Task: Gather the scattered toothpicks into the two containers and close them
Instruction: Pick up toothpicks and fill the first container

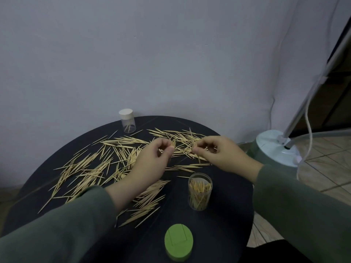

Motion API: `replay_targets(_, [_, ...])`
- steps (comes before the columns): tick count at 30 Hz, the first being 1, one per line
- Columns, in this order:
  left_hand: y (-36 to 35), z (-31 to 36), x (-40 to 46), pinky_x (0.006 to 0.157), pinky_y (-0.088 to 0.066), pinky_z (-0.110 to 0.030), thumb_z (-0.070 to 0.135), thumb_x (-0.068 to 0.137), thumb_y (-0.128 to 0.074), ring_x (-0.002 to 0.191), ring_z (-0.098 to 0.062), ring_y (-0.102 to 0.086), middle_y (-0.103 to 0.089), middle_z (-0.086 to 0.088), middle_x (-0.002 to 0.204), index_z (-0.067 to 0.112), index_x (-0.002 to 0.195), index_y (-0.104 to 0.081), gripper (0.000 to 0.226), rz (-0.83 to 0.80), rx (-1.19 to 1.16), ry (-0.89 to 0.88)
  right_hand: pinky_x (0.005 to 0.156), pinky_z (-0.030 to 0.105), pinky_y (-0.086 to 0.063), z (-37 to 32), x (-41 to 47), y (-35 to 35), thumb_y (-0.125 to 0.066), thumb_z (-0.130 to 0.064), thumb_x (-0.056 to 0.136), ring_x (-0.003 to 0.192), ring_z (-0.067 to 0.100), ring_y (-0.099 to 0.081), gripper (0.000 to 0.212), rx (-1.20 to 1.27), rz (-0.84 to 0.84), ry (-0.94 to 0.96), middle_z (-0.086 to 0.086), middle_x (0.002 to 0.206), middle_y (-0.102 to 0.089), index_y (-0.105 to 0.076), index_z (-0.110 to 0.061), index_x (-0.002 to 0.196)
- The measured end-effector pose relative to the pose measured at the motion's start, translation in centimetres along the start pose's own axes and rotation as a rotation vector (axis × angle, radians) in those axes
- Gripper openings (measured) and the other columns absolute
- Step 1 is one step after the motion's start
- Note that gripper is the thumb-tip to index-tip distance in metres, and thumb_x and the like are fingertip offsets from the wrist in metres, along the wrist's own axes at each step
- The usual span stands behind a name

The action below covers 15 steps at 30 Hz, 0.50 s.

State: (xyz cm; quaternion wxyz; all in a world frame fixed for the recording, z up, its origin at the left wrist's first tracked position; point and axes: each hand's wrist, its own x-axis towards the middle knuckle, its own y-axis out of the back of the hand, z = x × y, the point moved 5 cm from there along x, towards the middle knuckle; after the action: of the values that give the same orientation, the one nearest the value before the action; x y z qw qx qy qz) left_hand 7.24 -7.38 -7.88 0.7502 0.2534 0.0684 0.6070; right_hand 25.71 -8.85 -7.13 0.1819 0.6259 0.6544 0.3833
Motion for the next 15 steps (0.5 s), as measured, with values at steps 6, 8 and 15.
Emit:
replay_targets(6, [-0.5,2.3,-1.3,0.059,-0.045,-0.012,0.017,0.097,-0.054,0.073,0.003,-0.059,-0.062,0.008,0.084,0.021,0.096,-0.062,0.009,-0.056,-0.426,0.014,0.083,0.049,-0.052,-2.2,-1.6,1.8,-0.067,-0.047,0.077,0.091,0.034,-0.061,0.024,0.236,-0.055,0.101,-0.002,0.09,-0.072,-0.074,-0.03,0.093])
replay_targets(8, [-1.0,2.9,-1.8,0.054,-0.044,-0.008,0.013,0.096,-0.053,0.066,0.007,-0.059,-0.063,0.007,0.081,0.017,0.097,-0.062,0.01,-0.099,-0.523,0.021,0.084,0.046,-0.054,-2.6,-2.0,2.1,-0.067,-0.046,0.072,0.092,0.031,-0.063,0.028,0.291,-0.107,0.124,0.001,0.091,-0.073,-0.075,-0.028,0.091])
replay_targets(15, [-3.2,1.7,-3.3,0.055,-0.042,-0.007,0.015,0.095,-0.056,0.065,0.009,-0.056,-0.063,0.012,0.079,0.019,0.094,-0.063,0.008,-0.291,-0.446,0.04,0.095,0.043,-0.048,-1.6,-2.5,0.8,-0.075,-0.029,0.081,0.101,0.01,-0.062,0.006,0.144,-0.388,0.134,-0.011,0.099,-0.069,-0.076,-0.029,0.087])
